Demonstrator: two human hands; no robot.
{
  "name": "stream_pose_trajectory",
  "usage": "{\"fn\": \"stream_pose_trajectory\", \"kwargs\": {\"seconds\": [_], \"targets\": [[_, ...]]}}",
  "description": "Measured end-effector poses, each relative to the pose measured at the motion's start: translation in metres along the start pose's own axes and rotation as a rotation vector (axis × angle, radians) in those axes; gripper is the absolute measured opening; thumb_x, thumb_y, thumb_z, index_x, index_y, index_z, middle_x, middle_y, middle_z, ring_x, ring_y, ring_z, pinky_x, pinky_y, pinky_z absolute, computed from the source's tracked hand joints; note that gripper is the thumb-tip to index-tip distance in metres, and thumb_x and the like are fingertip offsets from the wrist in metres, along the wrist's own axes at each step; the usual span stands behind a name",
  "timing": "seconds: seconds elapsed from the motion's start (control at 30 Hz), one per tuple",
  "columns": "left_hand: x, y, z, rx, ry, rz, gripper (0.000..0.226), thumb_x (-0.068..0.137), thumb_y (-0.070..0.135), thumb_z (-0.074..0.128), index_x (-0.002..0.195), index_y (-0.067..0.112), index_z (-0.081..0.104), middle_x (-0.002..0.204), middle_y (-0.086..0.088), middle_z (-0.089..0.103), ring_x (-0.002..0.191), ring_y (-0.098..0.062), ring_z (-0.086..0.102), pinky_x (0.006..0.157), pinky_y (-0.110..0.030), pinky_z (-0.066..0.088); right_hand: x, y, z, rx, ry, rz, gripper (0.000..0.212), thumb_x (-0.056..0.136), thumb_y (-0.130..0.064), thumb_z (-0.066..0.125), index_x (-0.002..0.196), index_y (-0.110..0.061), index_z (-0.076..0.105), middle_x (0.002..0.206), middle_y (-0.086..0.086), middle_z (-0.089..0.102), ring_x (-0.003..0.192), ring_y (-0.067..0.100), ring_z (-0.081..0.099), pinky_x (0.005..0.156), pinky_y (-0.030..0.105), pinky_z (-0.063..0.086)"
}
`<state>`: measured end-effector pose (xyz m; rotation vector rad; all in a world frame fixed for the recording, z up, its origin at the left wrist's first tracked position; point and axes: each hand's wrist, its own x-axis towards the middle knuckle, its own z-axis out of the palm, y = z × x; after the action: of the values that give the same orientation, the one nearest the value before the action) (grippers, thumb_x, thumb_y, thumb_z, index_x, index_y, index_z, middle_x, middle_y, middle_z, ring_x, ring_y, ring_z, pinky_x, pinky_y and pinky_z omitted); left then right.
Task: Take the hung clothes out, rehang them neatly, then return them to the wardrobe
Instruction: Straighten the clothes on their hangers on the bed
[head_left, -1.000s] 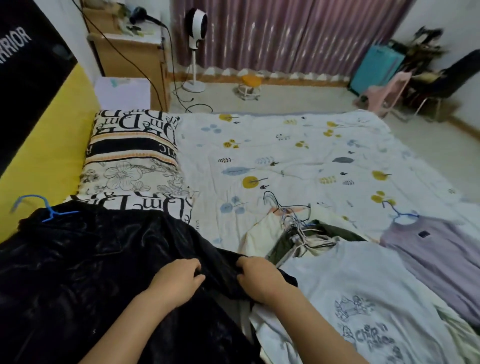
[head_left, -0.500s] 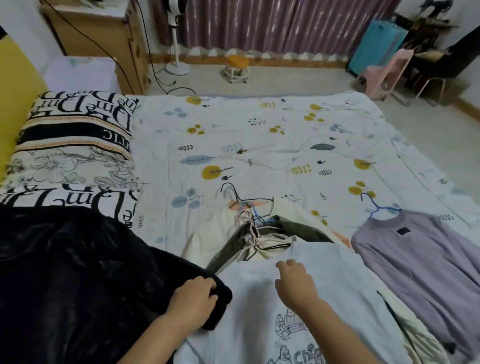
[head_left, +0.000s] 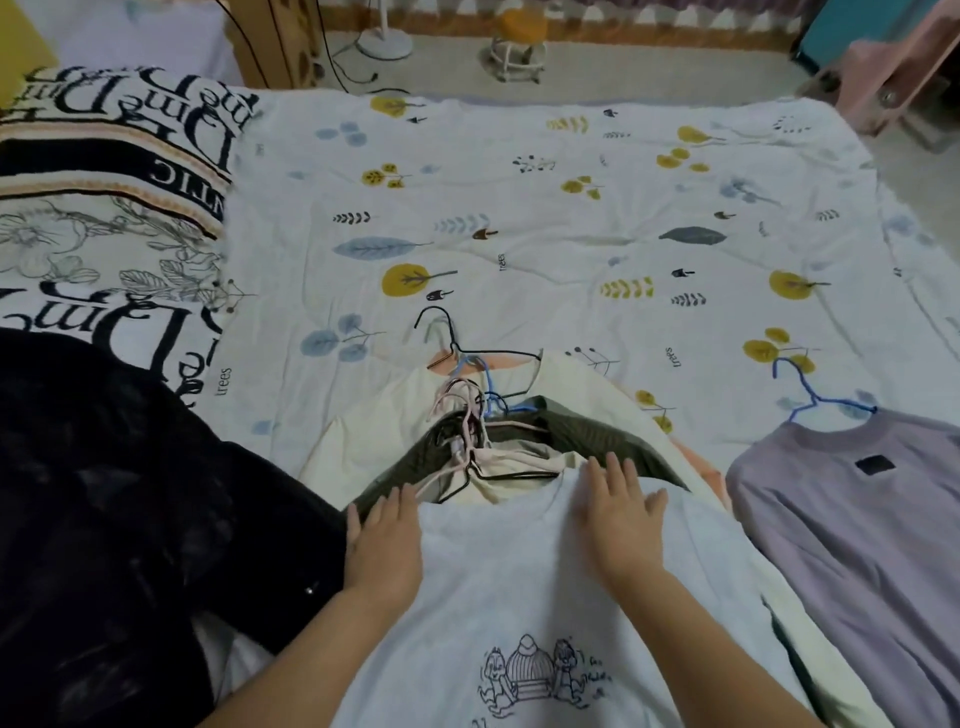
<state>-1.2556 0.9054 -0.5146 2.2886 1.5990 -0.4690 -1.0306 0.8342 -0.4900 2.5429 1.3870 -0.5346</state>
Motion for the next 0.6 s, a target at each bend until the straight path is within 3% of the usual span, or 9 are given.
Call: {"fn": "stream_pose_trajectory", "kwargs": {"seconds": [0.07, 0.13, 0.23, 0.33, 0.4, 0.47, 0.53, 0.6], "targets": [[0.006, 0.004, 0.002, -0.001, 0.022, -0.049, 0.048, 0.100, 0.023, 0.029, 0.145, 0.016, 0.016, 0.142, 0.001, 0.035, 0.130, -0.016, 0.036, 0.115, -0.040, 0.014, 0.003, 0.001, 0.004, 0.019, 0.018, -0.006, 0.048, 0.099, -0.016, 0.030, 0.145, -0.017, 0.018, 0.154, 0.005, 0.019, 0.145, 0.021, 0.006, 0.112, 0.056, 0.009], [0.007, 0.007, 0.003, -0.034, 0.068, -0.077, 0.040, 0.099, 0.030, 0.034, 0.137, 0.019, 0.030, 0.133, 0.003, 0.044, 0.123, -0.015, 0.042, 0.110, -0.034, 0.022, 0.001, 0.001, 0.004, 0.000, 0.106, -0.014, 0.038, 0.096, -0.012, 0.036, 0.133, -0.017, 0.035, 0.136, 0.003, 0.039, 0.136, 0.021, 0.026, 0.109, 0.056, 0.017], [0.003, 0.006, 0.000, -0.064, 0.106, -0.098, 0.029, 0.095, 0.034, 0.040, 0.122, 0.023, 0.041, 0.124, 0.004, 0.049, 0.118, -0.015, 0.045, 0.103, -0.029, 0.027, -0.006, 0.003, 0.001, 0.040, 0.212, 0.032, 0.026, 0.091, -0.003, 0.043, 0.115, -0.008, 0.051, 0.112, 0.010, 0.050, 0.114, 0.028, 0.044, 0.105, 0.056, 0.019], [-0.004, 0.004, -0.006, -0.058, 0.104, -0.082, 0.024, 0.096, 0.036, 0.037, 0.115, 0.023, 0.044, 0.119, 0.005, 0.051, 0.114, -0.014, 0.047, 0.101, -0.028, 0.027, -0.019, 0.005, -0.006, 0.057, 0.199, 0.051, 0.018, 0.087, 0.000, 0.047, 0.102, -0.005, 0.054, 0.101, 0.014, 0.054, 0.101, 0.034, 0.051, 0.103, 0.057, 0.022], [-0.010, 0.002, -0.014, -0.059, 0.118, -0.062, 0.023, 0.098, 0.037, 0.034, 0.111, 0.022, 0.045, 0.114, 0.006, 0.054, 0.111, -0.012, 0.049, 0.099, -0.027, 0.028, -0.030, 0.005, -0.011, 0.125, 0.306, -0.019, 0.016, 0.068, 0.009, 0.066, 0.080, 0.001, 0.060, 0.076, 0.019, 0.059, 0.074, 0.038, 0.059, 0.078, 0.052, 0.044], [-0.017, 0.001, -0.026, -0.110, 0.122, -0.038, 0.022, 0.099, 0.035, 0.031, 0.106, 0.020, 0.046, 0.108, 0.006, 0.059, 0.106, -0.012, 0.054, 0.096, -0.026, 0.030, -0.044, 0.006, -0.016, 0.195, 0.386, -0.026, 0.025, 0.051, 0.012, 0.076, 0.066, 0.001, 0.060, 0.059, 0.017, 0.057, 0.055, 0.036, 0.058, 0.059, 0.043, 0.047], [-0.026, 0.001, -0.038, -0.186, 0.099, -0.005, 0.020, 0.100, 0.031, 0.031, 0.102, 0.017, 0.045, 0.103, 0.003, 0.061, 0.098, -0.017, 0.058, 0.086, -0.027, 0.037, -0.056, 0.008, -0.021, 0.263, 0.391, 0.004, 0.021, 0.058, 0.010, 0.073, 0.071, -0.001, 0.061, 0.064, 0.015, 0.060, 0.063, 0.036, 0.059, 0.065, 0.041, 0.044], [-0.040, 0.001, -0.049, -0.266, 0.077, 0.025, 0.018, 0.100, 0.025, 0.032, 0.085, 0.019, 0.039, 0.093, 0.001, 0.057, 0.088, -0.019, 0.057, 0.073, -0.030, 0.041, -0.067, 0.010, -0.031, 0.301, 0.364, 0.075, 0.014, 0.072, 0.002, 0.065, 0.082, -0.007, 0.062, 0.078, 0.011, 0.062, 0.079, 0.035, 0.058, 0.075, 0.040, 0.035]]}}
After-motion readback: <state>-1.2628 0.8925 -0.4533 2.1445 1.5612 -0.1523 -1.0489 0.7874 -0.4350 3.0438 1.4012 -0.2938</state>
